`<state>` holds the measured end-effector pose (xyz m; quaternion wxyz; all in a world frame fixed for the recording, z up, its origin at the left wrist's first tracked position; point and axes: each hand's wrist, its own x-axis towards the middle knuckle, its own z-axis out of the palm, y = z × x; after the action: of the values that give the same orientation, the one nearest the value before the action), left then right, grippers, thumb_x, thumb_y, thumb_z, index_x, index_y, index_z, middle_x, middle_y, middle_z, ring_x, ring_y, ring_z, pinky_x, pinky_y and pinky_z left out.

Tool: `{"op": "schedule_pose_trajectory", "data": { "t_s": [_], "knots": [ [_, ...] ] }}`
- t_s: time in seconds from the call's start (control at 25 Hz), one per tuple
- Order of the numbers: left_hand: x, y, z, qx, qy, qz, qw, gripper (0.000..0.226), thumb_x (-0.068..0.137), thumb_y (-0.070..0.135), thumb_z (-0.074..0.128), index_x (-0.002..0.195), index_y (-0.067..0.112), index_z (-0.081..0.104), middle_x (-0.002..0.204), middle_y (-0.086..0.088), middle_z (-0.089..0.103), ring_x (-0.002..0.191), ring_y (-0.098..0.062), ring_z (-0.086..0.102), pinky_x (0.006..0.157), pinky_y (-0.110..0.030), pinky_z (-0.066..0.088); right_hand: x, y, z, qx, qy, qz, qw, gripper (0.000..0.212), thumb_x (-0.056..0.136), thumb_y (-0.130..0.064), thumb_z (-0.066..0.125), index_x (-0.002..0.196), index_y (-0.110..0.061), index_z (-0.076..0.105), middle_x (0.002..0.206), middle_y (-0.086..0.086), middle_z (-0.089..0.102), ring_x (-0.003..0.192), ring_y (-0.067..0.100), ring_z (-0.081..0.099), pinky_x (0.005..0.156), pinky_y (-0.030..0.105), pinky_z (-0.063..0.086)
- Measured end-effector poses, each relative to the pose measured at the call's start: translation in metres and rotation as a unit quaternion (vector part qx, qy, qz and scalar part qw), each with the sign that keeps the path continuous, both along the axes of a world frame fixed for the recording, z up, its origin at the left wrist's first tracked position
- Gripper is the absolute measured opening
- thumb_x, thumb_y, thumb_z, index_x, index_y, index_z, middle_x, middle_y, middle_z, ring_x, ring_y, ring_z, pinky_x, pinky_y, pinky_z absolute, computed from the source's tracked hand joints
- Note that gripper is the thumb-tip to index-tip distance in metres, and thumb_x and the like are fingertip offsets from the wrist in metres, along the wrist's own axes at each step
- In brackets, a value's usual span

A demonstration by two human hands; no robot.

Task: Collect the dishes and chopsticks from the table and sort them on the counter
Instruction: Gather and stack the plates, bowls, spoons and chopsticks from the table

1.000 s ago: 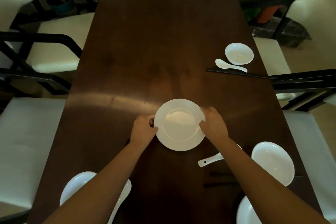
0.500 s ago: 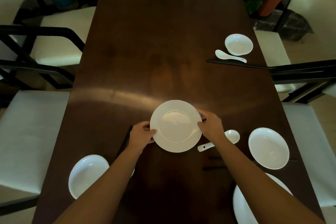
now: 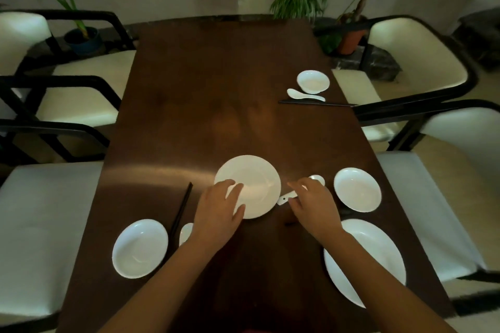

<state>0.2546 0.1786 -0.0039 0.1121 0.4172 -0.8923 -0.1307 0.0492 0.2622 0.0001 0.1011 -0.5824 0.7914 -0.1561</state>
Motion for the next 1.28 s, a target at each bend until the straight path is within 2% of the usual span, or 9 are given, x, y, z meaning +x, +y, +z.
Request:
{"op": "schedule_pose_trajectory", "data": {
  "t_s": [0.16, 0.44, 0.64, 0.76, 0.88, 1.0, 1.12, 1.16, 1.28],
  "knots": [
    [-0.021, 0.052, 0.012, -0.053, 0.003, -0.087, 0.995, 0.042, 0.078, 0.029, 0.068, 0.117, 0.014, 0.06, 0.116, -0.009, 0.066, 0.107, -0.027, 0.062, 0.095, -0.047, 0.045, 0.005, 0.076, 0.012, -0.027, 0.128, -0.017, 0.991, 0.031, 0.07, -0.024, 0.078, 0.098, -0.012, 0.071, 0.095, 0.011, 0.071, 0.089, 0.028, 0.068, 0.082, 0.043, 0.054],
    [-0.073, 0.119, -0.012, -0.026, -0.046, -0.118, 0.992, 0.045, 0.088, 0.038, 0.051, 0.129, 0.019, 0.05, 0.128, -0.004, 0.057, 0.119, -0.02, 0.052, 0.105, -0.043, 0.034, -0.044, 0.169, -0.012, -0.005, 0.148, -0.084, 0.985, 0.045, 0.063, -0.024, 0.083, 0.104, -0.01, 0.07, 0.102, 0.017, 0.071, 0.09, 0.034, 0.069, 0.075, 0.047, 0.056],
    [-0.117, 0.154, -0.042, 0.077, -0.1, -0.069, 0.99, 0.051, 0.09, 0.039, 0.047, 0.134, 0.014, 0.043, 0.131, -0.007, 0.054, 0.119, -0.022, 0.05, 0.102, -0.039, 0.036, -0.105, 0.201, -0.042, 0.114, -0.017, -0.192, 0.975, 0.05, 0.088, -0.03, 0.056, 0.134, -0.016, 0.042, 0.13, 0.01, 0.049, 0.114, 0.026, 0.052, 0.084, 0.038, 0.052],
    [-0.139, 0.169, -0.06, 0.196, -0.127, 0.022, 0.972, 0.058, 0.091, 0.039, 0.045, 0.142, 0.013, 0.03, 0.138, -0.008, 0.045, 0.123, -0.022, 0.045, 0.099, -0.036, 0.039, -0.129, 0.203, -0.055, 0.171, -0.116, -0.17, 0.964, 0.052, 0.09, -0.03, 0.05, 0.137, -0.017, 0.033, 0.129, 0.009, 0.046, 0.113, 0.024, 0.052, 0.086, 0.036, 0.05],
    [-0.153, 0.175, -0.068, 0.277, -0.076, 0.106, 0.952, 0.052, 0.089, 0.027, 0.051, 0.136, 0.01, 0.038, 0.133, -0.01, 0.046, 0.119, -0.023, 0.047, 0.096, -0.034, 0.042, -0.138, 0.196, -0.061, 0.187, -0.17, -0.149, 0.956, 0.047, 0.09, -0.023, 0.051, 0.134, -0.013, 0.038, 0.123, 0.011, 0.05, 0.107, 0.026, 0.055, 0.085, 0.033, 0.047],
    [-0.162, 0.174, -0.068, 0.332, 0.017, 0.177, 0.926, 0.034, 0.085, 0.007, 0.051, 0.118, 0.011, 0.056, 0.107, -0.006, 0.059, 0.102, -0.023, 0.056, 0.084, -0.03, 0.046, -0.146, 0.189, -0.063, 0.149, -0.233, -0.168, 0.946, 0.037, 0.085, -0.009, 0.052, 0.122, -0.009, 0.051, 0.114, 0.012, 0.059, 0.101, 0.024, 0.057, 0.081, 0.03, 0.047],
    [-0.161, 0.17, -0.061, 0.385, 0.08, 0.227, 0.891, 0.033, 0.083, 0.001, 0.049, 0.109, 0.014, 0.064, 0.087, -0.001, 0.06, 0.085, -0.023, 0.061, 0.074, -0.036, 0.055, -0.156, 0.19, -0.062, 0.115, -0.287, -0.179, 0.934, 0.036, 0.08, 0.001, 0.051, 0.113, -0.01, 0.06, 0.09, 0.002, 0.064, 0.081, 0.017, 0.058, 0.065, 0.02, 0.044],
    [-0.157, 0.168, -0.058, 0.394, 0.093, 0.232, 0.884, 0.035, 0.082, 0.001, 0.049, 0.109, 0.016, 0.066, 0.084, 0.0, 0.062, 0.081, -0.021, 0.062, 0.069, -0.035, 0.057, -0.158, 0.189, -0.061, 0.111, -0.301, -0.178, 0.93, 0.035, 0.079, 0.0, 0.052, 0.111, -0.011, 0.062, 0.084, -0.001, 0.063, 0.077, 0.016, 0.058, 0.064, 0.02, 0.046],
    [-0.141, 0.16, -0.05, 0.41, 0.144, 0.25, 0.865, 0.04, 0.082, -0.004, 0.049, 0.109, 0.019, 0.068, 0.078, 0.009, 0.064, 0.072, -0.007, 0.062, 0.05, -0.017, 0.052, -0.154, 0.177, -0.056, 0.106, -0.348, -0.179, 0.914, 0.031, 0.08, -0.003, 0.056, 0.108, -0.017, 0.063, 0.079, -0.005, 0.062, 0.078, 0.016, 0.061, 0.076, 0.04, 0.056]
  ]
}}
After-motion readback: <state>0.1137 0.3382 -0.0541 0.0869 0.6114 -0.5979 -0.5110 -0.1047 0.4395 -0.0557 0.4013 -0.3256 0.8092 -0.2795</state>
